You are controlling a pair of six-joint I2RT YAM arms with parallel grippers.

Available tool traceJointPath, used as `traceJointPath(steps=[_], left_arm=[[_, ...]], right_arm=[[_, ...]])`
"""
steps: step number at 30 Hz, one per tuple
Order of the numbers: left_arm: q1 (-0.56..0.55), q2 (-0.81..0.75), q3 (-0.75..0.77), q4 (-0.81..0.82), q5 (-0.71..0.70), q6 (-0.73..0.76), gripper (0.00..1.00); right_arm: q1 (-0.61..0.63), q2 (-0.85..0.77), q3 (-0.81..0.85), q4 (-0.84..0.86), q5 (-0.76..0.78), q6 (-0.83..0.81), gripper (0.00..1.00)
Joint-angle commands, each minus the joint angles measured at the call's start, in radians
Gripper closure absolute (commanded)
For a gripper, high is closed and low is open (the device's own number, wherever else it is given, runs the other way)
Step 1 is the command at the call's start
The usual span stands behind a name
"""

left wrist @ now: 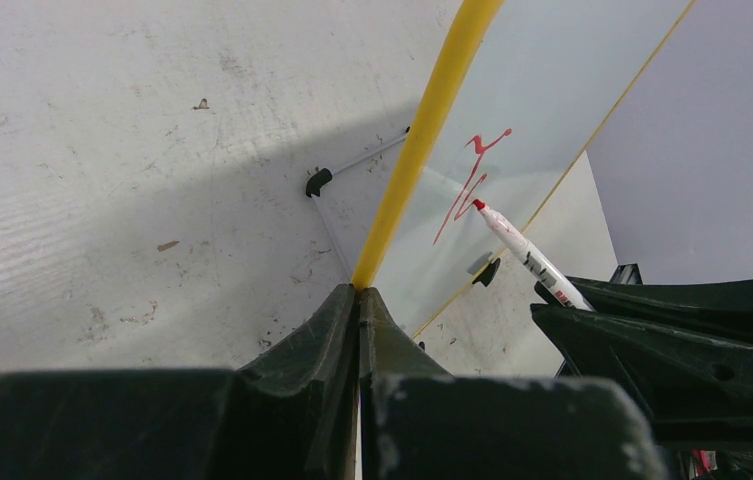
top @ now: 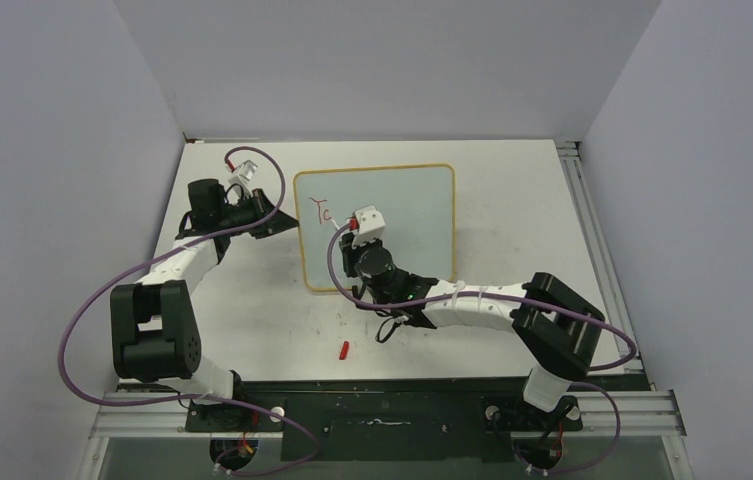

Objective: Write a sentence on the whiteboard

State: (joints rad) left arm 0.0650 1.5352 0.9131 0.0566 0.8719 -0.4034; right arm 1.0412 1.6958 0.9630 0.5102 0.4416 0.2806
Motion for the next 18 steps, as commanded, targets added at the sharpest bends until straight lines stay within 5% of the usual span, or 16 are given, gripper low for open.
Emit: traceJointPath(steps=[1, 18], left_arm=[[-0.014, -0.036, 0.009, 0.042, 0.050, -0.002, 1.00], [-0.014, -0.034, 0.009, 0.043, 0.053, -0.002, 1.00]], right_arm=[[-0.006, -0.053, -0.005, 0.005, 0.068, -0.004, 0.95], [-0.009, -0.007, 0.058, 0.019, 0.032, -0.031, 0.95]])
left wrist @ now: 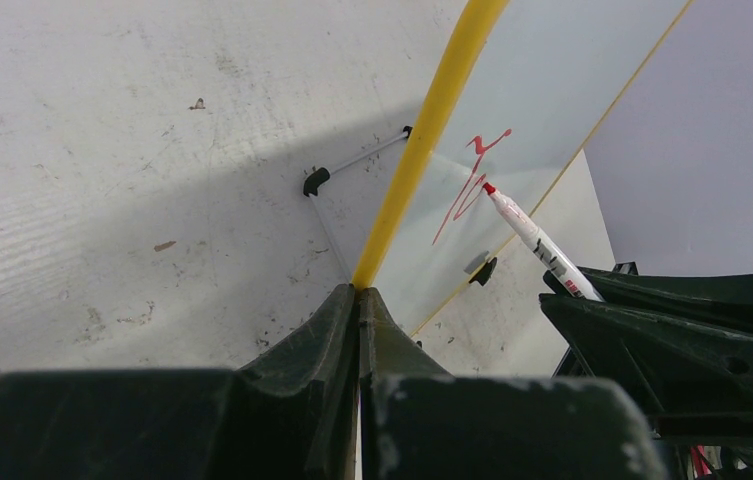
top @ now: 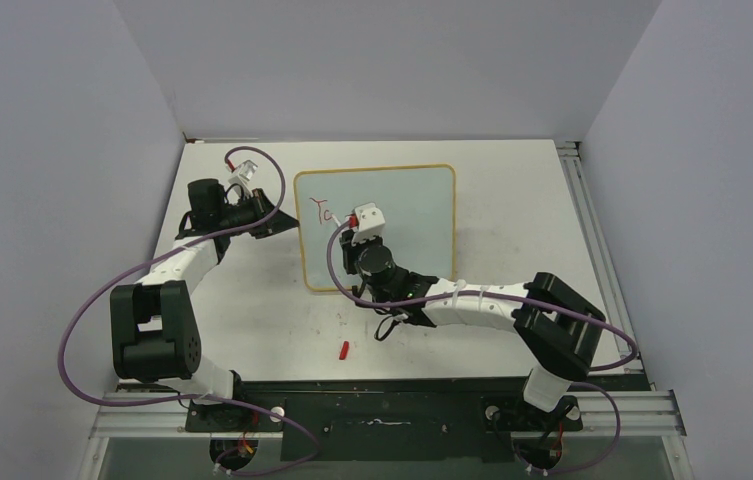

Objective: Write a sentence on the whiteboard

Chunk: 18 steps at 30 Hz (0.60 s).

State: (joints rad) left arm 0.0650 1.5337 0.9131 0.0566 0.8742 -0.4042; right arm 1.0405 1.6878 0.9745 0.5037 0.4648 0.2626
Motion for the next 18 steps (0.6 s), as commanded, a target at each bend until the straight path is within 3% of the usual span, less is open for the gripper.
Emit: traceJointPath(steps=[1, 12, 18], left_arm=[[-0.014, -0.032, 0.009, 0.044, 0.051, -0.001, 1.00], [-0.014, -0.032, 0.007, 0.045, 0.051, -0.002, 1.00], [-0.014, -0.033, 0.009, 0.043, 0.045, -0.002, 1.00]], right_arm=[[-0.008, 0.003, 0.049, 0.026, 0.008, -0.014, 0.95], [-0.008, 0.018, 0.061, 0.030, -0.016, -0.016, 0.95], [0.010, -0.055, 0.035, 0.038, -0.008, -0.037, 0.95]])
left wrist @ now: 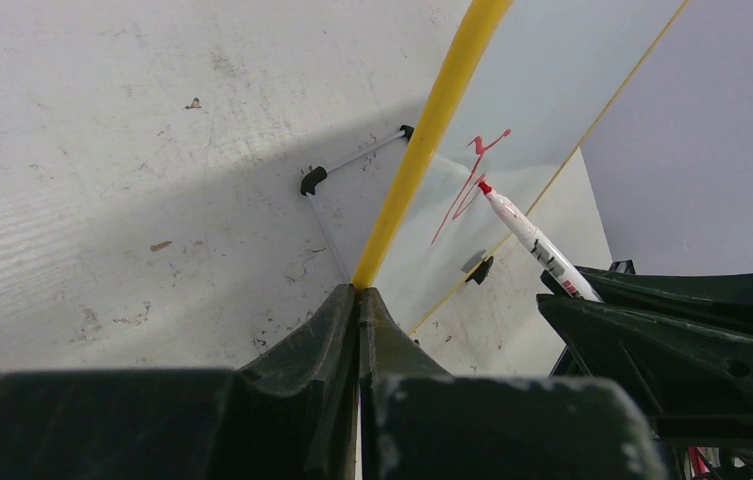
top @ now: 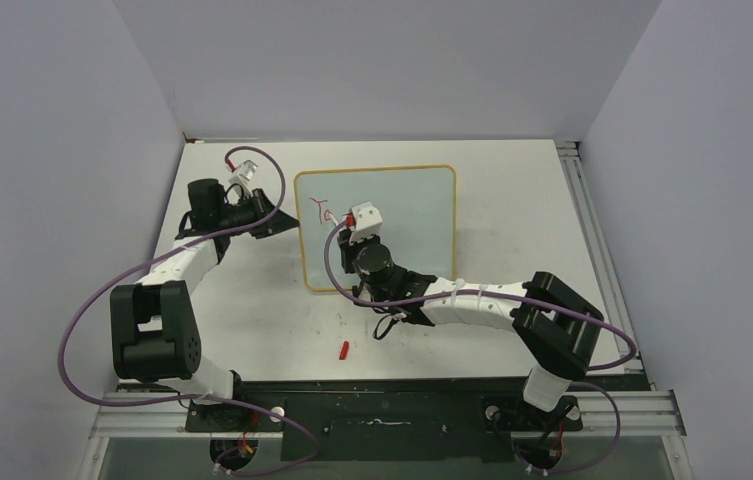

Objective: Write a sentence on the whiteboard

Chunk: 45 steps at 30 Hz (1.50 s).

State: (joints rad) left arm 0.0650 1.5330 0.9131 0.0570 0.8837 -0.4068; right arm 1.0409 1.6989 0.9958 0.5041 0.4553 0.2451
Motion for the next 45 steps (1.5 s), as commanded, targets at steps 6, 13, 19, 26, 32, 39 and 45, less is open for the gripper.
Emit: traceJointPath(steps=[6, 13, 19, 26, 32, 39, 45], left_arm=[[-0.014, -0.035, 0.007, 0.041, 0.033, 0.000, 1.00], [-0.014, -0.038, 0.007, 0.043, 0.033, 0.000, 1.00], [-0.014, -0.037, 0.007, 0.043, 0.034, 0.000, 1.00], [-0.014, -0.038, 0.006, 0.044, 0.035, 0.000, 1.00], [-0.014, -0.037, 0.007, 0.043, 0.033, 0.000, 1.00], [-0.014, -0.034, 0.009, 0.043, 0.033, 0.001, 1.00], [-0.014, -0.033, 0.009, 0.041, 0.034, 0.002, 1.00]], right_arm=[[0.019, -0.129, -0.030, 0.041, 0.018, -0.016, 0.95], [0.001, -0.131, -0.047, 0.020, 0.029, -0.002, 0.95], [-0.021, -0.131, -0.064, 0.016, 0.005, 0.016, 0.95], [-0.030, -0.109, -0.054, 0.013, -0.006, 0.021, 0.95], [-0.033, -0.095, -0.055, 0.016, -0.010, 0.024, 0.95], [-0.033, -0.076, -0.051, 0.016, -0.013, 0.029, 0.95], [-0.040, -0.059, -0.038, 0.014, -0.018, 0.030, 0.95]])
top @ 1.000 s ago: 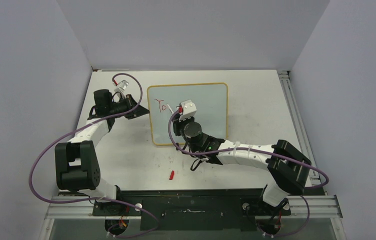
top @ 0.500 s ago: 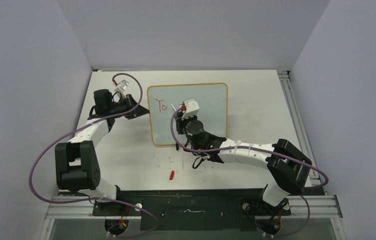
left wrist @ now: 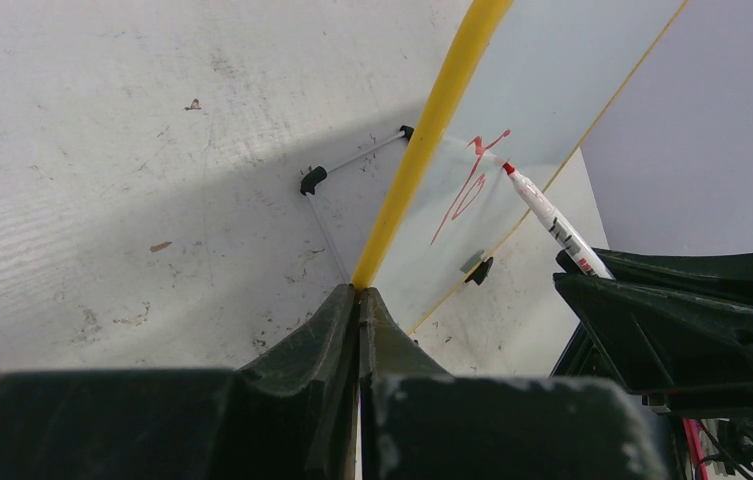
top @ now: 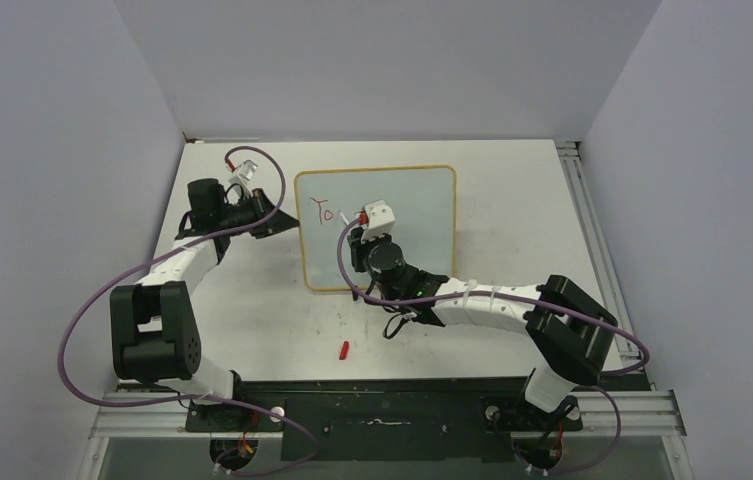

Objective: Write a sentence on the whiteboard

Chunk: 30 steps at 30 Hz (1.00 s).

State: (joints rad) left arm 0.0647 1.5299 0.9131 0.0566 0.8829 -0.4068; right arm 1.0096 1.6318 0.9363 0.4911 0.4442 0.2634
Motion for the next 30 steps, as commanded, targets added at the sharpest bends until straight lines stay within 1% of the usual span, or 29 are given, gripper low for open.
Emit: traceJointPath(steps=[1, 16, 30], left_arm=[[-0.014, -0.030, 0.008, 0.042, 0.034, 0.002, 1.00], [-0.013, -0.032, 0.008, 0.042, 0.035, 0.002, 1.00], [-0.014, -0.034, 0.007, 0.042, 0.036, 0.002, 1.00]], right_arm=[[-0.009, 0.009, 0.023, 0.029, -0.006, 0.013, 0.95], [-0.010, 0.046, 0.049, 0.020, -0.038, -0.008, 0.95], [0.015, 0.007, -0.021, -0.005, -0.002, 0.002, 0.95]])
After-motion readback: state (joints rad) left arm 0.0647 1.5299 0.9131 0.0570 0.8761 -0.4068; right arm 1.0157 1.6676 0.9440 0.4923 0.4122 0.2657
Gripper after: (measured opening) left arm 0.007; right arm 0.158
